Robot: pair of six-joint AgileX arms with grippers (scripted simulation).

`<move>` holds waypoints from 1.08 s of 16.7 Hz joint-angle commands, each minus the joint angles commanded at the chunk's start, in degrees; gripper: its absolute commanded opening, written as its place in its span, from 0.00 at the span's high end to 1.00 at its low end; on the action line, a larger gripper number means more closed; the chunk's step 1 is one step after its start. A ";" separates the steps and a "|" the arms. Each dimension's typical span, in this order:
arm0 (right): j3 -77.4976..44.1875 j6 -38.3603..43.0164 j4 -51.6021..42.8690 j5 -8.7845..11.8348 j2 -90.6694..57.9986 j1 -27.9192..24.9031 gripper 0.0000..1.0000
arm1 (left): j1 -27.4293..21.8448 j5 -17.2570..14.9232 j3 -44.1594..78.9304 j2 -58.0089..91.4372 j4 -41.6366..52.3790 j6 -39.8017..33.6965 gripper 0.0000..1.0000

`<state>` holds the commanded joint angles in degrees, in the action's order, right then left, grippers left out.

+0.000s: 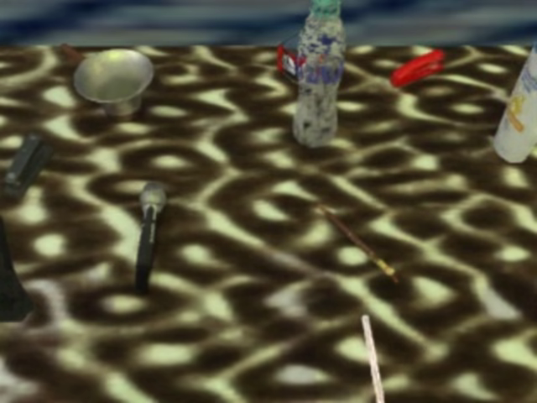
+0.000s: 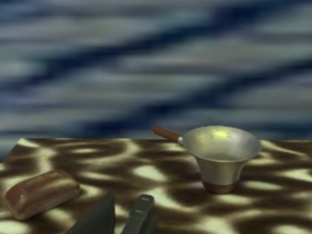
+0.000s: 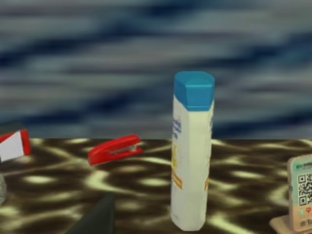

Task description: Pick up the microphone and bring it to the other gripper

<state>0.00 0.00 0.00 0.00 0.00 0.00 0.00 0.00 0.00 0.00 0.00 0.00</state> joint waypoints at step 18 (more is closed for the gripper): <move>0.00 0.00 0.00 0.00 0.00 0.00 0.00 | -12.60 2.01 48.27 69.22 32.45 -11.35 0.00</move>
<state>0.00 0.00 0.00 0.00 0.00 0.00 -12.60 2.01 48.27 69.22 32.45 -11.35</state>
